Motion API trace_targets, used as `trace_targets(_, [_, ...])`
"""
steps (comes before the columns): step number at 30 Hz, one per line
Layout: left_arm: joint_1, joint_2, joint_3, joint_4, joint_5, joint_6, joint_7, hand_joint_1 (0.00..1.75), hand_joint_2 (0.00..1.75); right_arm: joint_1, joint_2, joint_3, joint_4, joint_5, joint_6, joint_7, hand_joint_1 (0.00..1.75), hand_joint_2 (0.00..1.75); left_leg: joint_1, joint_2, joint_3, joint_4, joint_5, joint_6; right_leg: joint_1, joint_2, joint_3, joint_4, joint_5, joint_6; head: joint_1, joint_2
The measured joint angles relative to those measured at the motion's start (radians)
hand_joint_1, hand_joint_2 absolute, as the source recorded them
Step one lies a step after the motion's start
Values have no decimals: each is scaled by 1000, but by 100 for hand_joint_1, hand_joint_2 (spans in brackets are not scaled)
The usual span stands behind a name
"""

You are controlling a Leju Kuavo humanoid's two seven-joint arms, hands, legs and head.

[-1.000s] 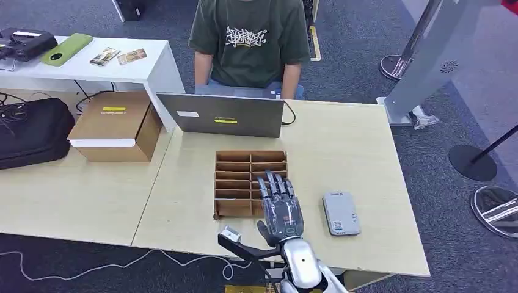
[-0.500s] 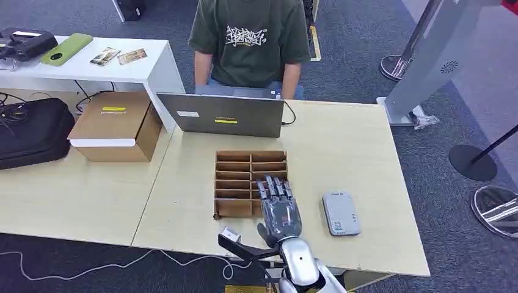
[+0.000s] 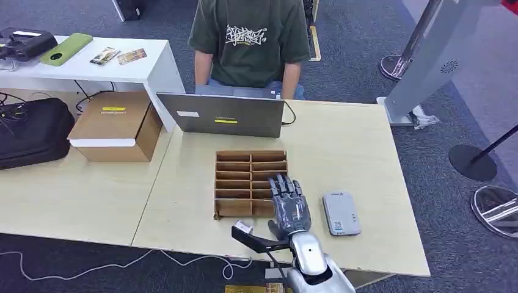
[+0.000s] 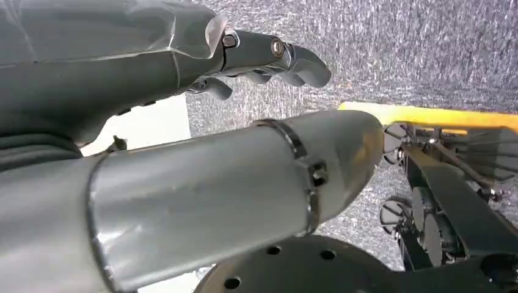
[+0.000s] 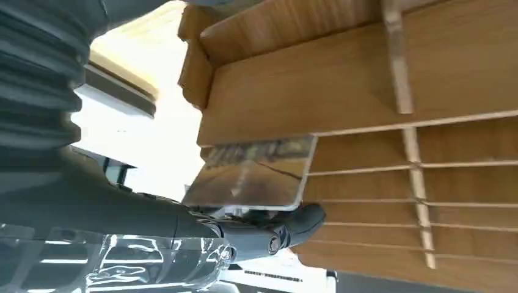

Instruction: Pass the card to the sensor for recognition and then transmit it.

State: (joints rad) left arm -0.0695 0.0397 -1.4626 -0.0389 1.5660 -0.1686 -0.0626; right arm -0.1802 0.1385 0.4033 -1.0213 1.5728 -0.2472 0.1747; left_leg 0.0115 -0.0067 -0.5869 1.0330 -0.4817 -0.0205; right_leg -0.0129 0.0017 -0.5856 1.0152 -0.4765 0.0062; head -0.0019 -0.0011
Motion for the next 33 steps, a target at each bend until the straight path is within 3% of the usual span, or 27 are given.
trace_targets(19, [-2, 3, -1, 0, 5, 3, 3, 0, 0, 2, 0, -31, -5, 0, 2, 33, 0, 175, 0, 0, 0, 0, 0, 0, 0, 0, 0, 0, 0, 0, 0, 0])
trace_targets(26, [-1, 2, -1, 0, 5, 3, 2, 0, 0, 20, 0, -33, -52, 0, -54, 29, 0, 175, 0, 0, 0, 0, 0, 0, 0, 0, 0, 0, 0, 0, 0, 0])
trace_targets(33, [-1, 1, -1, 0, 5, -1, 2, 0, 0, 32, -1, -33, -94, 0, -58, 32, 0, 175, 0, 0, 0, 0, 0, 0, 0, 0, 0, 0, 0, 0, 0, 0])
